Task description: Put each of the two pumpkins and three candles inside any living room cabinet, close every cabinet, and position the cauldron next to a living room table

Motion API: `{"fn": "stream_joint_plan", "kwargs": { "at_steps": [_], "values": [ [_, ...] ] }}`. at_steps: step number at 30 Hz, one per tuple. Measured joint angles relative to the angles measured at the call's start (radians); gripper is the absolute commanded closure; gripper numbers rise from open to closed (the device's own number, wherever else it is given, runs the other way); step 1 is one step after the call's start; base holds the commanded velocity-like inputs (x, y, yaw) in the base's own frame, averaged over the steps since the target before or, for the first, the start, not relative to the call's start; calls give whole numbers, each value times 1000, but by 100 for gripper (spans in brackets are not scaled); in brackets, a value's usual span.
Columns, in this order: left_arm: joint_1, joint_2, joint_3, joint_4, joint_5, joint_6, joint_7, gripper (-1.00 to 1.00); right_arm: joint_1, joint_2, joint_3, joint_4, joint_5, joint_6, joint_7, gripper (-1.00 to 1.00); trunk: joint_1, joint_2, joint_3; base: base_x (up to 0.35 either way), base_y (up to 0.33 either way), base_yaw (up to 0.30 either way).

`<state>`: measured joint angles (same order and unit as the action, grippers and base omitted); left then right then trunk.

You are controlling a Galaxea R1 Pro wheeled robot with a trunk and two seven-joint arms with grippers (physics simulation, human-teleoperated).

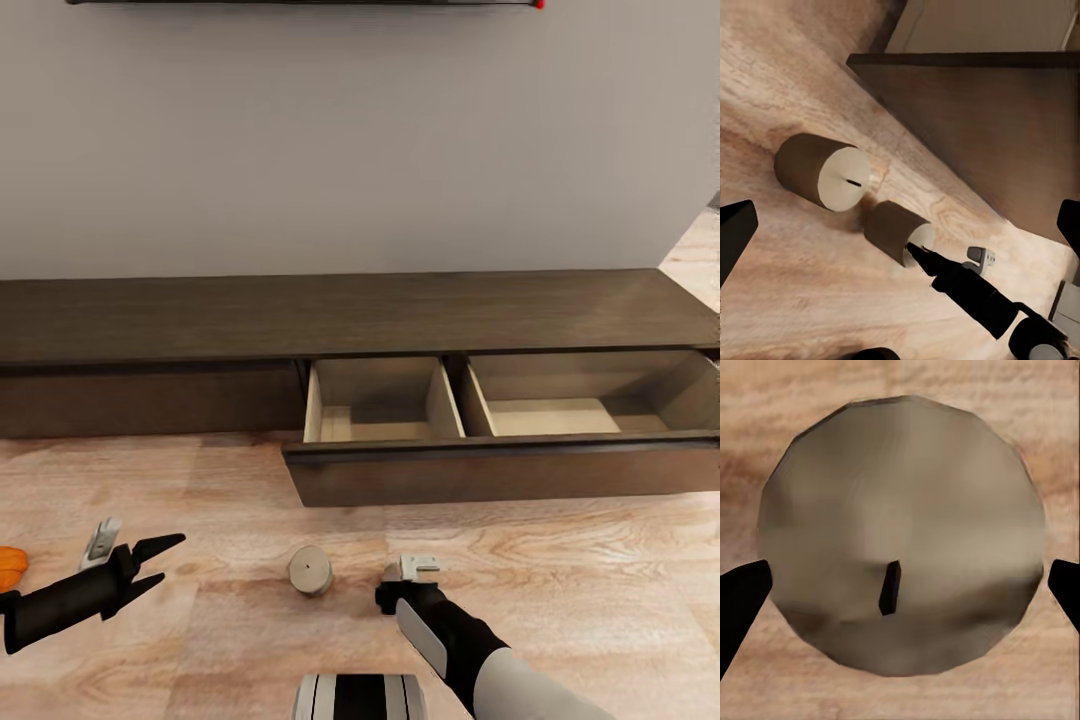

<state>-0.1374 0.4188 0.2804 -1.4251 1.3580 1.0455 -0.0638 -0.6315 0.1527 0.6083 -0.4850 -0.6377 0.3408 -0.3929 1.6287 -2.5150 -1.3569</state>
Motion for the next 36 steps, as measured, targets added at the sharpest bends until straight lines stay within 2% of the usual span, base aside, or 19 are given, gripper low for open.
{"fn": "stream_joint_plan", "kwargs": {
  "at_steps": [2, 3, 4, 5, 6, 8, 11, 12, 14, 15, 20, 25, 30, 36],
  "values": [
    [0, -1, -5, 0, -4, -1, 4, -100, 0, -21, -4, -5, -1, 20, -1, 100, -1, 0, 8, 0, 0, 0],
    [0, -2, -20, 0, -6, -2, 15, -100, -1, -36, -19, -10, -5, 61, -3, 100, -1, 1, 12, 0, 0, 0],
    [0, -2, -28, 0, -7, -3, 21, -100, -2, -41, -28, -17, -8, 79, -2, 100, -2, 1, 15, 0, 0, 0],
    [-1, -3, -52, 0, -10, -4, 49, -100, -1, -53, -68, -50, -9, 135, -2, 100, -2, 1, 19, 0, 0, 0],
    [-1, -3, -60, 0, -10, -4, 62, -100, 1, -57, -86, -68, -12, 154, -2, 100, -3, 1, 23, 0, 0, 0],
    [-2, -6, -80, 0, -10, -11, 117, -100, 6, -78, -154, -159, -7, 213, -3, 100, -4, 2, 31, 0, 0, 0],
    [-3, -33, -92, 0, -11, -21, 198, -100, 11, -133, -209, -319, -8, 319, -4, 100, -5, 3, 43, 0, 0, 0],
    [-3, -46, -93, 0, -11, -23, 224, -100, 16, -154, -217, -363, -8, 354, -4, 100, -5, 3, 46, 0, 0, 0],
    [-3, -64, -96, 0, -11, -25, 267, -100, 27, -176, -224, -421, -17, 392, -4, 100, -6, 3, 54, 0, 0, 0],
    [-3, -83, -107, 0, -11, -26, 310, -100, 40, -189, -228, -467, -15, 424, -4, 100, -7, 3, 58, 0, 0, 0],
    [-3, -131, -161, -2, -11, -31, 450, -100, 64, -202, -256, -556, -20, 525, -5, 100, -9, 5, 77, 0, 0, 0],
    [-4, -176, -185, -4, -12, -32, 549, -100, 97, -203, -291, -584, -16, 550, -7, 100, -11, 6, 97, 0, 0, 0],
    [-4, -201, -188, -6, -12, -31, 638, -100, 103, -203, -298, -596, -9, 555, -9, 100, -14, 7, 116, 0, 0, 0],
    [-14, -206, -193, -17, -12, -30, 690, -100, 104, -191, -296, -608, -11, 580, -12, 100, -16, 8, 139, 0, 0, 0]
  ]
}}
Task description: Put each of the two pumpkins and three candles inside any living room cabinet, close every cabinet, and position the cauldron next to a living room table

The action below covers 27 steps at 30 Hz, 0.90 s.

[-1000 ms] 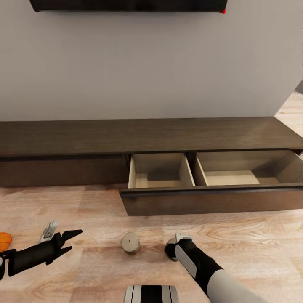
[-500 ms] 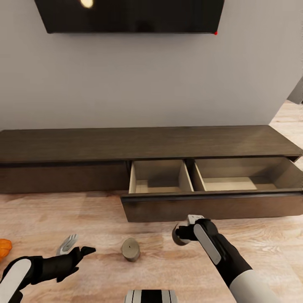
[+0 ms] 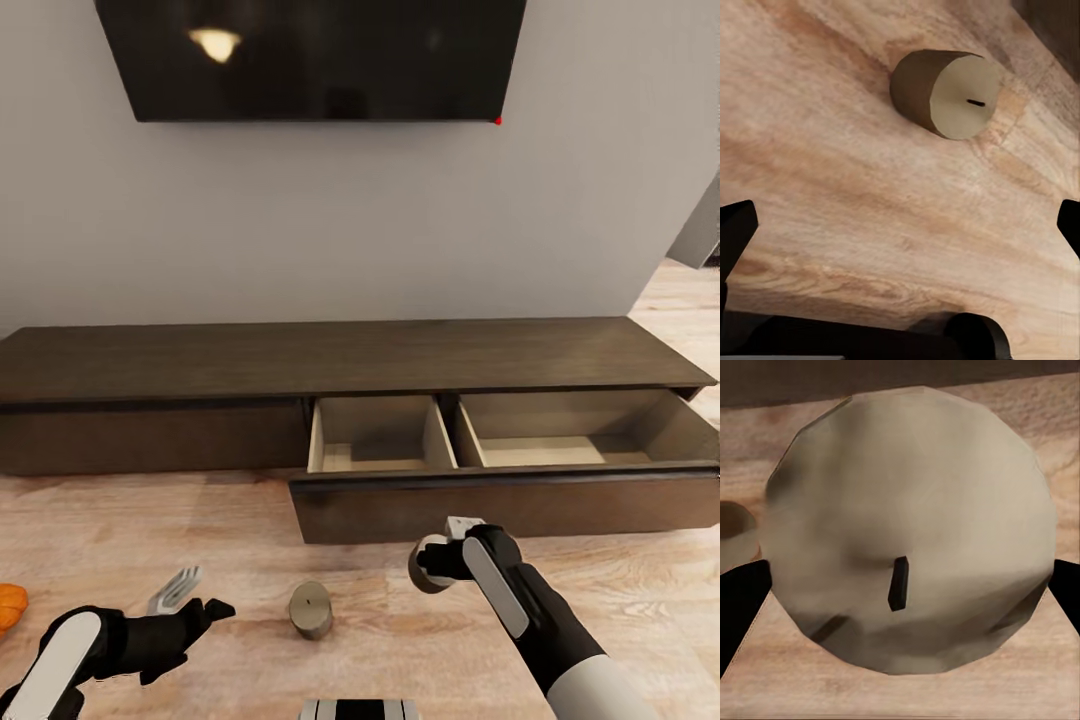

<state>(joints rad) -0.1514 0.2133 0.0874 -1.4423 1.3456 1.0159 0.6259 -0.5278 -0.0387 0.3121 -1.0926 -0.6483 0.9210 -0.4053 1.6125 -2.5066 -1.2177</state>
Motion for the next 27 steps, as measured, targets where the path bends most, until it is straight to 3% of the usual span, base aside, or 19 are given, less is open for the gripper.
{"fn": "stream_joint_plan", "kwargs": {
  "at_steps": [4, 5, 7, 9, 11, 15, 18, 20, 23, 27],
  "values": [
    [-37, -2, -65, 0, 0, -1, 91, -100, 0, 4, 2, -8, 6, 8, -18, 100, -2, 1, 15, 0, 0, 0],
    [-53, -5, -105, 0, 0, -2, 149, -100, 0, 3, 2, -15, 6, 9, -23, 100, -2, 1, 19, 0, 0, 0],
    [-68, -20, -144, 0, -1, -2, 207, -100, 2, -2, 2, -31, 10, 11, -26, 100, -3, 2, 27, 0, 0, 0],
    [-99, -68, -186, 8, -16, -2, 273, -100, 29, -7, -1, -78, 7, 19, -29, 100, -4, 2, 35, 0, 0, 0],
    [-117, -103, -216, 16, -79, -1, 311, -100, 62, -10, -4, -127, 6, 45, -30, 100, -5, 3, 42, 0, 0, 0],
    [-127, -175, -252, 23, -281, -2, 326, -100, 97, -12, -5, -188, 12, 94, -69, 100, -7, 4, 58, 0, 0, 0],
    [-129, -234, -259, 26, -375, 0, 327, -100, 102, -11, -4, -195, 9, 109, -111, 100, -8, 4, 70, 0, 0, 0],
    [-129, -252, -262, 27, -401, 1, 327, -100, 104, -12, -5, -197, 8, 113, -123, 100, -9, 5, 77, 0, 0, 0],
    [-129, -271, -271, 29, -414, 1, 327, -100, 105, -13, -6, -196, 6, 119, -129, 100, -10, 5, 89, 0, 0, 0],
    [-129, -293, -317, 30, -420, -1, 328, -100, 106, -13, -7, -195, 6, 121, -131, 100, -12, 6, 104, 0, 0, 0]
  ]
}}
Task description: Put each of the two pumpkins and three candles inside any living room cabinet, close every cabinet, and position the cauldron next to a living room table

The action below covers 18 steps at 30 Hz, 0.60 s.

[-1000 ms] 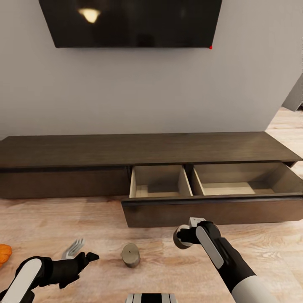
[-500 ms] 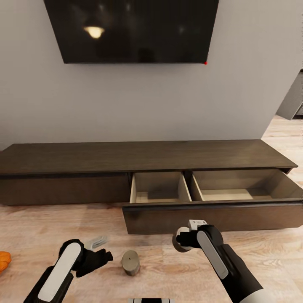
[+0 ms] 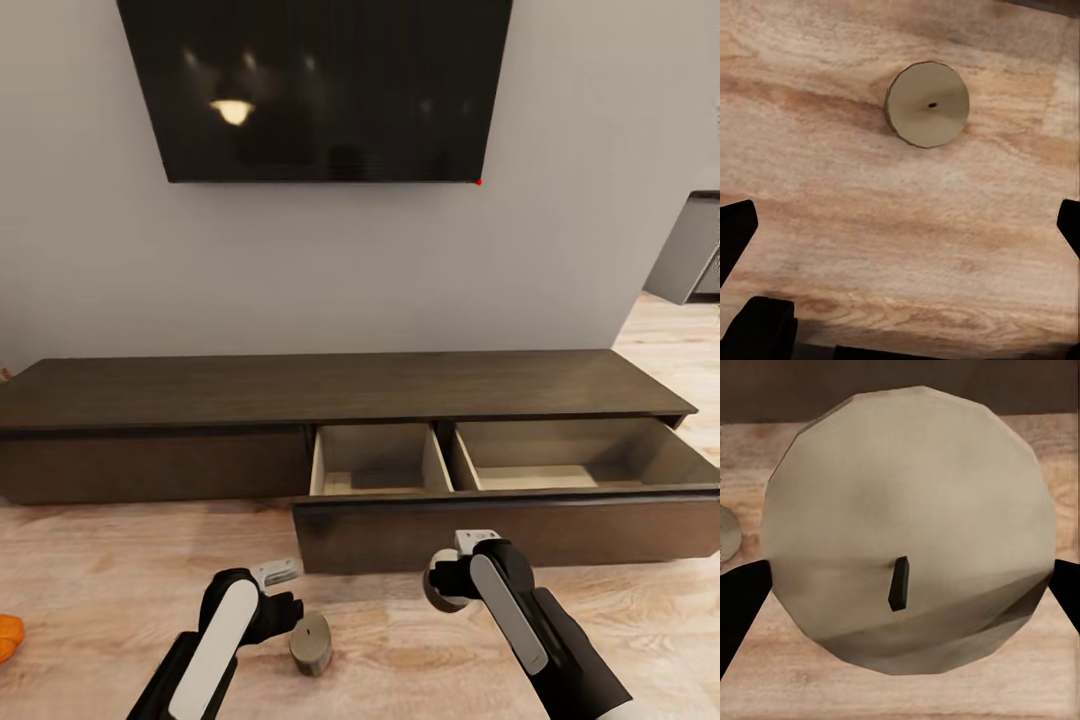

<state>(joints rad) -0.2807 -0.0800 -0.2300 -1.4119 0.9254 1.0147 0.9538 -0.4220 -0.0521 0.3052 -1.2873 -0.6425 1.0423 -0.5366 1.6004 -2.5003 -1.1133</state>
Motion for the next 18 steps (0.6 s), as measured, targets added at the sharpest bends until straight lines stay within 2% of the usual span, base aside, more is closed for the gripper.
{"fn": "stream_joint_plan", "kwargs": {
  "at_steps": [5, 10, 18],
  "values": [
    [0, -9, -19, 1, -2, -2, 0, -100, 0, -6, 0, 2, 2, 1, 0, 100, -16, 28, 16, 0, 0, 0],
    [0, -20, -24, 1, -2, -27, 0, -100, 0, -31, 0, 1, -4, 2, 0, 100, -35, 63, 32, 0, 0, 0],
    [0, -22, -62, 1, -2, -63, -2, -100, 0, -38, 2, -4, -14, 2, 0, 100, -35, 64, 32, 0, 0, 0]
  ]
}}
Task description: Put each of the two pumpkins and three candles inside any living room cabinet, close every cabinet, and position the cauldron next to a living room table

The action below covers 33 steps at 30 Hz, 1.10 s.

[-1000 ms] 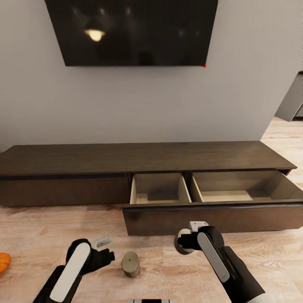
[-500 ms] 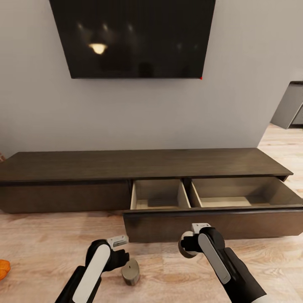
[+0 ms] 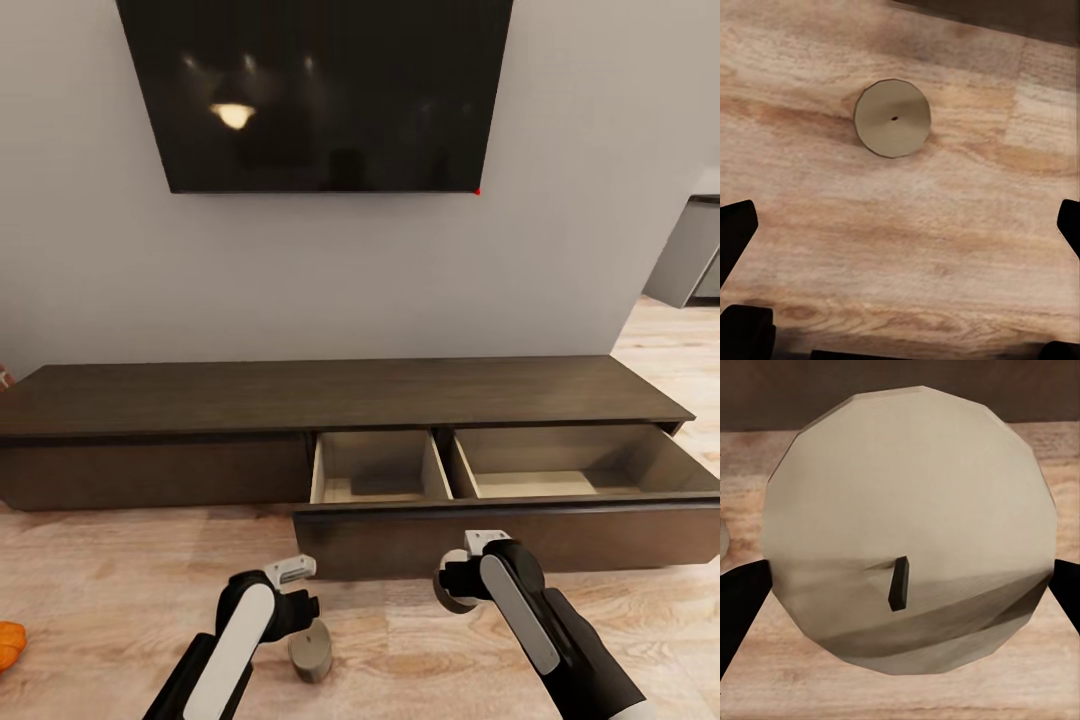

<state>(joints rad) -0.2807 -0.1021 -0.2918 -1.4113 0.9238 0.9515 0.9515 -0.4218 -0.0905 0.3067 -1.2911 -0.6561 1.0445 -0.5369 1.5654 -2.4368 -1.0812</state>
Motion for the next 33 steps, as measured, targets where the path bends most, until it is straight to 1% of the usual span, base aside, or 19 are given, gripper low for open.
{"fn": "stream_joint_plan", "kwargs": {
  "at_steps": [3, 5, 8, 9, 11, 12, 13, 14, 15, 16, 17, 19, 21, 23, 26, 27, 29, 31, 33],
  "values": [
    [0, 0, -19, 0, 0, -2, 1, -100, 0, -4, -1, 0, 0, 2, 0, 100, 0, 0, 0, 0, 0, 0],
    [0, 0, -36, 0, -1, -2, 1, -100, 0, -22, -2, 1, 3, 3, 1, 100, 0, 0, 0, 0, 0, 0],
    [0, 1, -44, 0, -2, -2, 1, -100, 0, -57, -11, 5, -4, 3, 1, 100, 0, 0, 0, 0, 0, 0],
    [0, 1, -46, 0, -2, -2, 1, -100, 0, -76, -25, 6, -25, 2, 2, 100, 0, 0, 0, 0, 0, 0],
    [0, 1, -47, 0, -2, -2, 1, -100, 0, -106, -58, 7, -27, 3, 1, 100, 0, 0, 0, 0, 0, 0],
    [0, 1, -48, 0, -2, -2, 1, -100, 0, -132, -91, 8, -98, -1, 2, 100, 0, 0, 0, 0, 0, 0],
    [0, 1, -48, 0, -2, -2, 1, -100, 2, -153, -113, 8, -105, 3, 1, 100, 0, 0, 0, 0, 0, 0],
    [0, 1, -48, 0, -2, -2, 1, -100, 11, -185, -140, 8, -144, 3, 1, 100, 0, 0, 0, 0, 0, 0],
    [0, 1, -48, 0, -2, -2, 1, -100, 17, -207, -157, 7, -152, 3, 1, 100, 0, 0, 0, 0, 0, 0],
    [0, 1, -49, 0, -2, -2, 1, -100, 21, -224, -169, 6, -179, 3, 2, 100, 4, -7, -3, 0, 0, 0],
    [0, 1, -49, 0, -2, -2, 1, -100, 26, -241, -182, 2, -228, 3, 2, 100, 8, -14, -6, 0, 0, 0],
    [0, 1, -49, 0, -2, -2, 1, -100, 45, -258, -194, -18, -299, 2, 2, 100, 15, -28, -12, 0, 0, 0],
    [0, 2, -49, 0, -3, -2, 1, -100, 59, -264, -194, -62, -337, 1, 2, 100, 23, -42, -19, 0, 0, 0],
    [0, 2, -49, 0, -3, -2, 1, -100, 80, -268, -184, -99, -351, 2, 7, 100, 31, -56, -25, 0, 0, 0],
    [0, 2, -49, 0, -3, -2, 1, -100, 101, -270, -137, -127, -373, 1, 39, 100, 36, -64, -36, 0, 0, 0],
    [0, 2, -49, 0, -3, -2, 1, -100, 104, -273, -122, -138, -393, 0, 65, 100, 36, -64, -40, 0, 0, 0],
    [0, 3, -48, 0, -3, -2, 1, -100, 107, -294, -103, -161, -436, 0, 133, 100, 37, -64, -47, 0, 0, 0],
    [0, 3, -48, 0, -3, -3, 1, -100, 108, -317, -93, -172, -459, 2, 206, 100, 38, -65, -55, 0, 0, 0],
    [0, 3, -47, 0, -3, -3, 1, -100, 109, -329, -90, -177, -472, 2, 274, 100, 39, -65, -63, 0, 0, 0]
  ]
}}
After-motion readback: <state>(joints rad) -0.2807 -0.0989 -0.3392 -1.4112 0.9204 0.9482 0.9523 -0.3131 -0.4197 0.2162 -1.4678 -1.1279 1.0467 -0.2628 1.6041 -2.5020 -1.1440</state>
